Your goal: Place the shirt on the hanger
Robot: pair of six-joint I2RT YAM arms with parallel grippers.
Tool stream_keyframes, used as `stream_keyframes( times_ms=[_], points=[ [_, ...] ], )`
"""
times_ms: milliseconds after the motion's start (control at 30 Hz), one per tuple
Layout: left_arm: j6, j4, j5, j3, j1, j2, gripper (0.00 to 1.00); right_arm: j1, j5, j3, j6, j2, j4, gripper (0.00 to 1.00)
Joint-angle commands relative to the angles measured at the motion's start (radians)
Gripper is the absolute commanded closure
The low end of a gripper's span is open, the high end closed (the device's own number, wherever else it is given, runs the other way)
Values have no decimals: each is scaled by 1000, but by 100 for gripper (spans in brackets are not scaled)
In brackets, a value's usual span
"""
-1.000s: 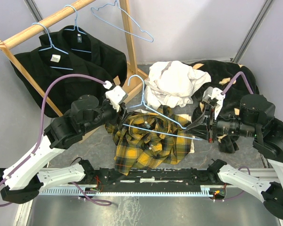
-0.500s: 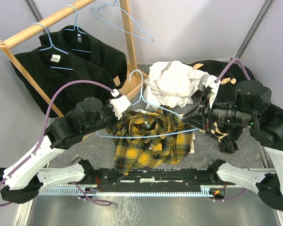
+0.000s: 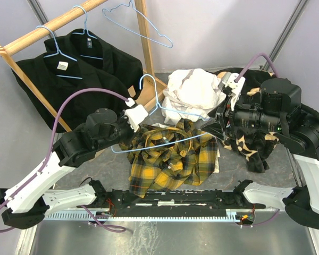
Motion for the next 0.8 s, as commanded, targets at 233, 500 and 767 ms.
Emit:
stream_keyframes(
  times_ms=[233,500,767],
  points=[
    [98,108,22,-35,1,25,97,6,0,21,-38,75,13,35],
    [240,151,107,-81,0,0,97,5,-33,-37,-133,117,78,35],
    [279,171,104,-114,0,-16,97,5,-279,-58,-95,199,90,36]
  ],
)
